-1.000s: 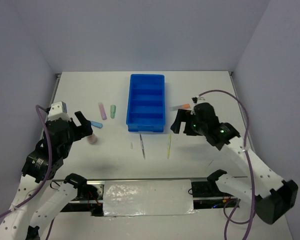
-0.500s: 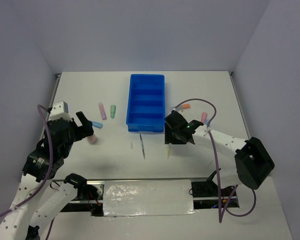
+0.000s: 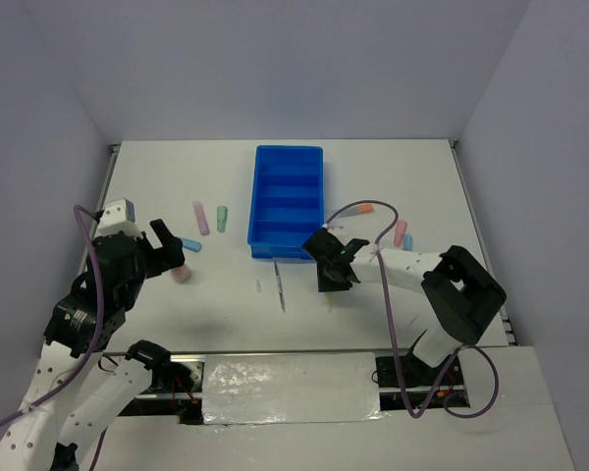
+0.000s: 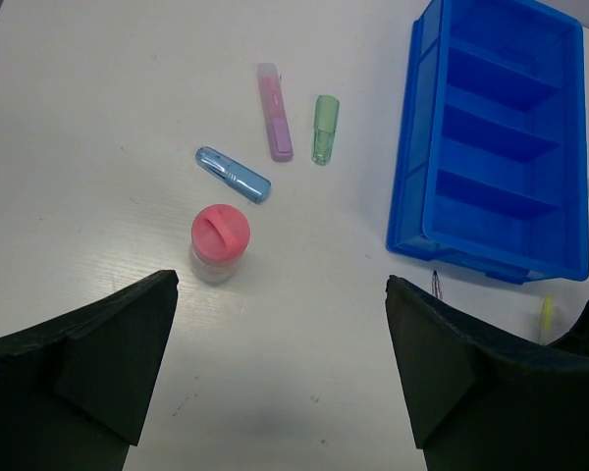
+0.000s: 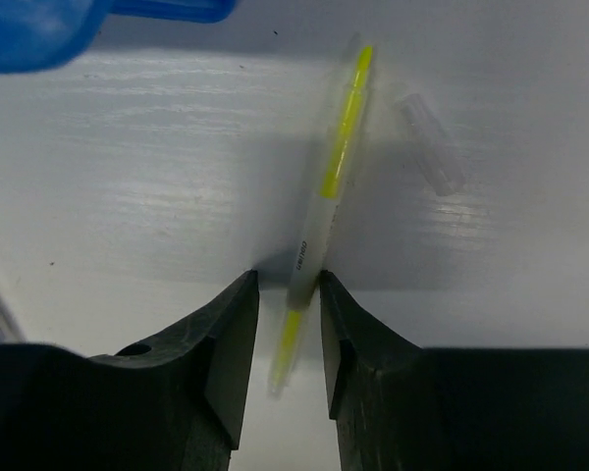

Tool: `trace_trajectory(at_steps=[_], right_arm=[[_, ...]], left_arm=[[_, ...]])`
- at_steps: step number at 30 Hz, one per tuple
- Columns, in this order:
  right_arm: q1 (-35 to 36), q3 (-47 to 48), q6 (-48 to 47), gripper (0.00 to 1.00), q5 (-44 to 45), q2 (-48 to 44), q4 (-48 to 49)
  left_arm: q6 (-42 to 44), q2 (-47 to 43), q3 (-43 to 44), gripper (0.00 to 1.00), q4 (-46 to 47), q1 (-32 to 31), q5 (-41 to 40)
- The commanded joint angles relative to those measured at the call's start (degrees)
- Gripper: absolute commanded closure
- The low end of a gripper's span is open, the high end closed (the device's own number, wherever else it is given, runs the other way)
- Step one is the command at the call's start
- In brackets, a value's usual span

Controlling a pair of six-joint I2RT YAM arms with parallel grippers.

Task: Sort the stationery into containers
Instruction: Pick up the pen from the center of the board, then close the pen cap on the pen.

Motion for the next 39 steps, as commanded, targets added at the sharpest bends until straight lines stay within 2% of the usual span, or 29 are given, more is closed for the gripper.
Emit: trace_trajectory(at_steps=[1,2,3,8,9,11,12,13,16,18,22,24,26,28,29,32,33,34,39], right_arm=[[0.9,2.4,1.6,0.62,2.4,2.5,1.7],[1.0,2.3,1.8,0.64,2.3,3.2,1.9],[1.2,2.0,2.0,0.71,2.3,3.5,2.3],[1.6,1.2,2.7,0.8,2.4,3.5,2.6],[1.8,1.2,2.9,0.86,2.3,3.3,2.7],[1.8,1.2,3.2,0.91,2.5,2.6,2.6],[1.8,1.2,3.4,0.98,2.4,2.3,2.5],[1.8,1.1,3.5,1.0,2.3,1.9,2.4],[1.8,1.0,4.3,1.0,2.9,-1.8,1.6],[1.8,1.3,5.3,1.0,4.5,-7.4,-0.7],[1.7,2.6,5.8,1.0,8.9,-21.0,-6.5],[1.8,3.0,5.4,1.0,9.4,-25.5,-9.0],[1.8,3.6,4.1,1.0,9.5,-31.6,-10.4],[1.9,4.1,2.6,1.0,9.0,-36.6,-12.0],[1.8,4.9,2.2,1.0,8.5,-37.9,-13.1],[2.0,6.4,0.9,1.0,7.9,-41.0,-15.6],[1.9,6.9,0.8,1.0,8.3,-41.2,-16.6],[2.0,7.2,0.8,1.0,8.5,-41.2,-17.5],[2.2,6.7,-0.5,1.0,8.4,-41.5,-19.0]], left_arm=[[0.8,-0.4,0.0,0.01,2.8,-0.1,0.4],[0.9,-0.6,0.0,0.01,2.8,-0.1,0.5],[0.8,-0.9,-0.1,0.01,2.9,-0.1,0.5],[0.9,-1.2,-0.1,0.01,3.0,-0.1,0.6],[0.8,-1.2,-0.1,0.01,3.0,-0.1,0.6],[0.9,-1.2,-0.1,0.01,2.9,-0.1,0.5],[0.8,-1.2,-0.1,0.01,2.9,-0.1,0.5],[0.8,-1.2,-0.1,0.01,2.8,-0.1,0.5],[0.1,-1.0,0.1,0.01,3.0,-0.1,0.4],[-1.6,-0.6,0.1,0.01,3.5,-0.1,1.1],[-4.5,0.7,-1.4,0.01,7.3,-0.1,7.6],[-5.4,3.0,-1.4,0.01,10.1,-0.1,13.9],[-7.8,5.3,-1.4,0.01,11.1,-0.7,15.5],[-11.0,9.7,-1.8,0.01,12.7,-3.9,13.7],[-14.1,13.9,-1.4,0.01,12.0,-8.0,8.1],[-20.5,20.6,0.8,0.04,7.2,-16.1,-2.1],[-23.8,24.6,1.2,0.03,6.5,-22.3,-8.7],[-25.3,26.8,1.5,0.02,6.0,-24.7,-11.1],[-26.2,40.1,2.8,0.04,9.0,-28.3,-8.6]])
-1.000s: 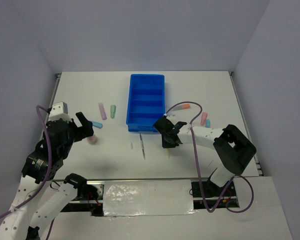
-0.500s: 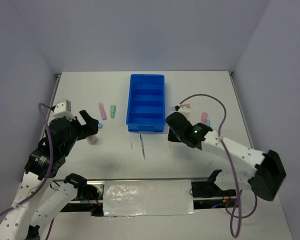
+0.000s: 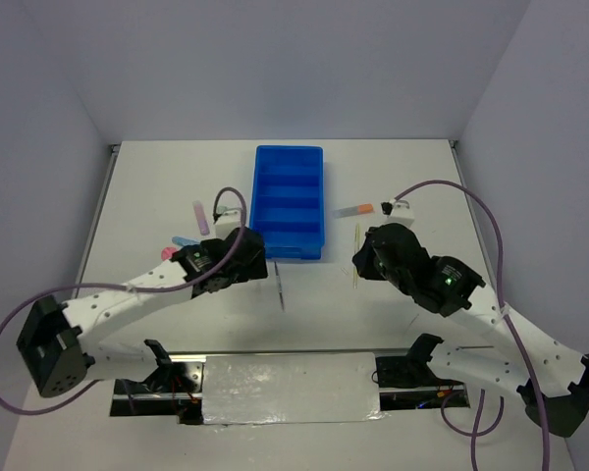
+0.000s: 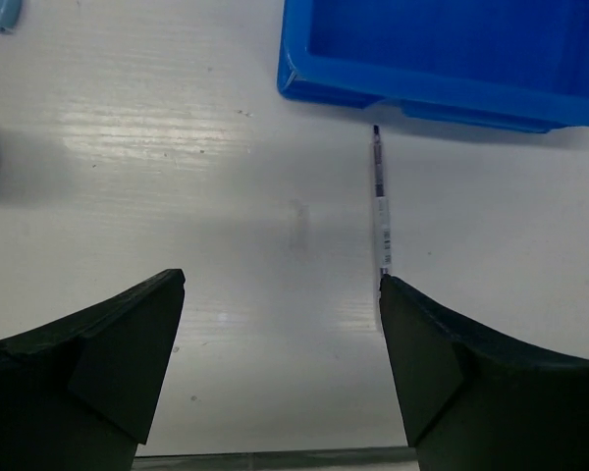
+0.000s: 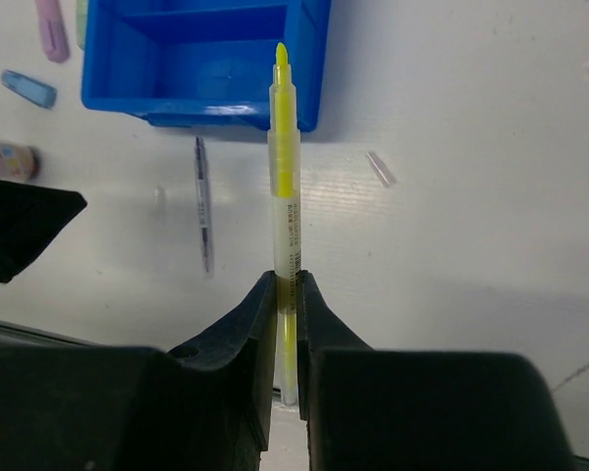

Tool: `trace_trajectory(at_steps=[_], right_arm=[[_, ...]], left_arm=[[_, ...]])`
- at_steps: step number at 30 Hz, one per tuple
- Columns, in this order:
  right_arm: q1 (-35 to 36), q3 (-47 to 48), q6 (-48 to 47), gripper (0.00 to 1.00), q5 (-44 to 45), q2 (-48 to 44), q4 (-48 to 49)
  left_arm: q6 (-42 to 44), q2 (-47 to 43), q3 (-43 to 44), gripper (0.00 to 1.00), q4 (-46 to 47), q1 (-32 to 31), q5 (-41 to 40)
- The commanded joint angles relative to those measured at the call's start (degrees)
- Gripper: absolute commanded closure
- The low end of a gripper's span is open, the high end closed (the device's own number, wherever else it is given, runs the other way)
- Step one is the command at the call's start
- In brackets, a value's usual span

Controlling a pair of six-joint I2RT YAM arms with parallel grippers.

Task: Sort the stationery into containers
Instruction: Close the pen cap on the pen.

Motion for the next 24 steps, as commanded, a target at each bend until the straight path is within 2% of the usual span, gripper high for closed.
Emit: trace_trajectory(at_steps=[1,4,9,10,11,22,24], right_arm=[[0.7,0.5,-2.1,1.0,1.1,0.0,-2.6],[0.7,-0.9,-2.6,1.0,1.3,0.7,-2.5],[0.7,-1.6,-3.5,1.0,1.2,1.4,-1.3],[0.8,-1.7,-3.7,1.0,1.1,1.5,-0.8],[0.7,-1.8,-3.8,1.0,1.1,1.6,-0.7],[0.7,-2.5,-4.8,1.0,1.2,2.7,-0.5],[0.7,-2.4,-4.9,1.0,1.2,2.6,-0.5]], left_arm=[[-4.1,5.5,3.0,0.08,1.5,-1.2,-4.0],[-4.8,10.3,2.8,0.19,2.1,-1.4,-4.2],[-4.0,15.8,2.2,0.25,5.1,-1.4,-1.5],[-3.7,17.0,2.3,0.31,5.2,-1.4,-1.2],[-3.5,17.6,2.4,0.33,5.6,-1.4,-1.1],[-1.2,21.1,0.7,0.4,10.2,0.7,3.7],[-1.4,21.7,0.6,0.44,10.2,0.7,3.7]])
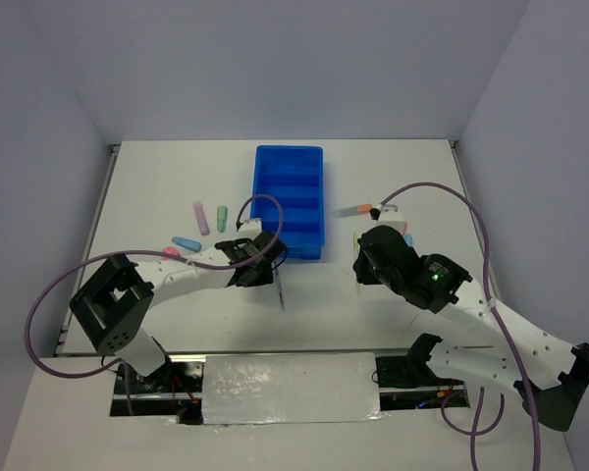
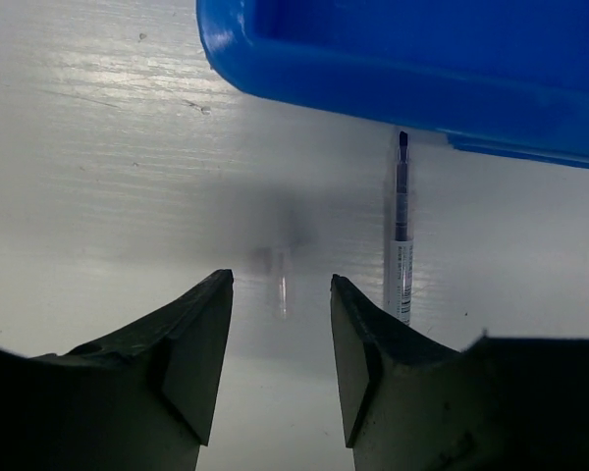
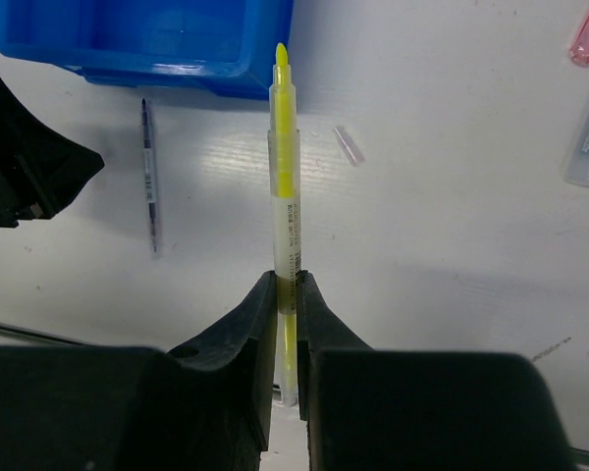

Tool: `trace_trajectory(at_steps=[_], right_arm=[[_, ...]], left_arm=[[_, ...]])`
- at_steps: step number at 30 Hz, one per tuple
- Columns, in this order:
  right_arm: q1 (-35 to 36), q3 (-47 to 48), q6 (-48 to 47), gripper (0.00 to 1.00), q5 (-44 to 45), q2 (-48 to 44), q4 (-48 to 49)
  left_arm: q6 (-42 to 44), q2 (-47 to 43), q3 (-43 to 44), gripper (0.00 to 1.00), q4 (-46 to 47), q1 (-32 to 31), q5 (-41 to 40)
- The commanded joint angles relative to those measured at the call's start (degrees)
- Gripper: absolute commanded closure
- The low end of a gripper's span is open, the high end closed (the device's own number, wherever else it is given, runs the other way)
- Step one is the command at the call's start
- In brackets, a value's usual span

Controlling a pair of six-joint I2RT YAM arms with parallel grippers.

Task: Sort the stationery into containers
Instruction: Close the pen cap on the pen.

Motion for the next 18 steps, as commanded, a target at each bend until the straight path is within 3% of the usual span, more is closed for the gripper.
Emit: trace_trajectory(at_steps=[1,14,18], right_arm=[[0.5,-0.4,-0.8,1.0,1.2,-0.5,1.3],[0.4,-1.4,-0.5,1.0,0.8,-0.6,1.8],[0.4,-1.7,-0.4,1.0,0.8,-0.6,1.8]], left_arm=[[0.9,1.3,-0.4,0.45,1.7,0.2,0.9],[0.1,3.2,-3.5,0.52,2.7,0.1,1.8],[0.2,4.5,-4.1,0.59,4.2,0.2,3.0]])
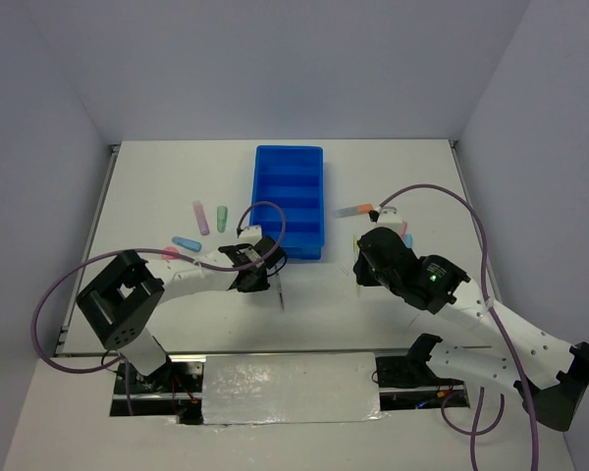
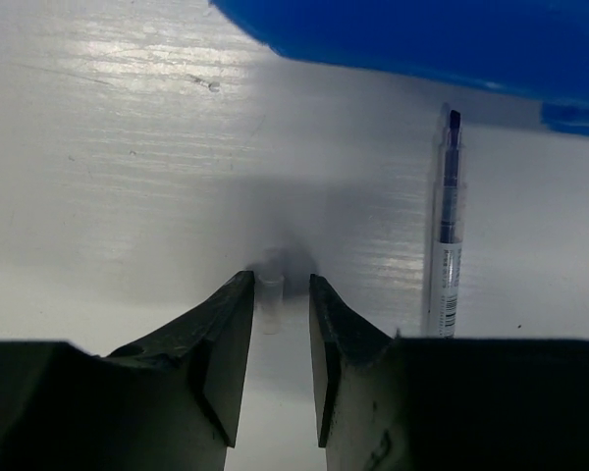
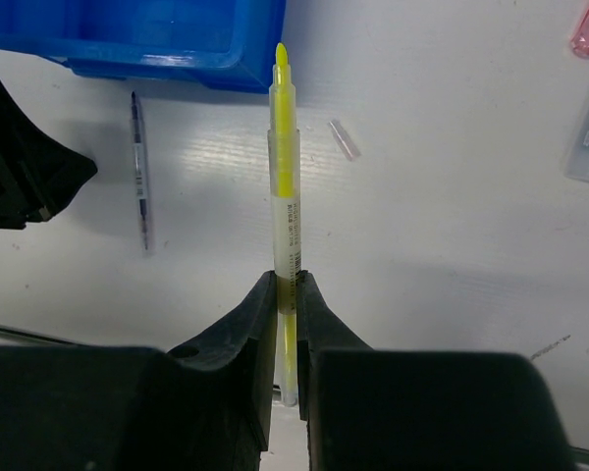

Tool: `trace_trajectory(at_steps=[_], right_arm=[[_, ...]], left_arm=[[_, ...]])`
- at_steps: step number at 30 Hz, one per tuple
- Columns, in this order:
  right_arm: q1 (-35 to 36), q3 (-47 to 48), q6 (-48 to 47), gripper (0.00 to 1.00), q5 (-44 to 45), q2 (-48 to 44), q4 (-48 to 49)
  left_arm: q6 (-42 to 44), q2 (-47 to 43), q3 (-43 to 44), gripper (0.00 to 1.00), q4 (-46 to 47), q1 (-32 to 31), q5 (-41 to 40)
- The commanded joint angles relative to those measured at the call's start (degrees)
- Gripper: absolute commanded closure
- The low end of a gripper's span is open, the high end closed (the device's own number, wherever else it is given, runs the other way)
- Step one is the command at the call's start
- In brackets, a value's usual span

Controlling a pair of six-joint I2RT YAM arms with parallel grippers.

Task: Sort the stationery into containers
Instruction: Close the pen cap on the pen.

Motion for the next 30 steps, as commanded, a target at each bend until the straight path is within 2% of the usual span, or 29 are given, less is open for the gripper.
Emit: trace_trajectory(at_steps=[1,4,8,17,26,30], right_arm=[[0.4,-0.5,-0.4,1.0,0.9,-0.6,1.6],[0.5,-0.5,-0.3,1.0,0.9,-0.7,1.5],[0.4,-1.1,-0.3,1.0,0.4,-1.1,2.0],[0.4,-3.1,-1.5,1.0,-3.5,-3.9,6.4],[0.4,-9.2,-6.2,1.0,-15.9,-12.2,20.8],[0.4,-14.3,-7.6,1.0,-27.3,-17.2,29.4]], left_arm=[[-0.5,2.2,-1.3,0.6,1.8,0.0,2.1],[-0.5,2.2,-1.6,0.73,2.0,0.1,2.6],[-0.8,0.8,-2.4,0.99,1.4,0.0,2.9],[-1.3,-7.4,-4.0,1.0,-1.1,-0.7,1.1],[3.7,-26.8,-0.9,1.0,-2.6,-2.5,-2.9],[7.9,-33.1,1.5,1.0,-0.8,-2.5,-2.1]])
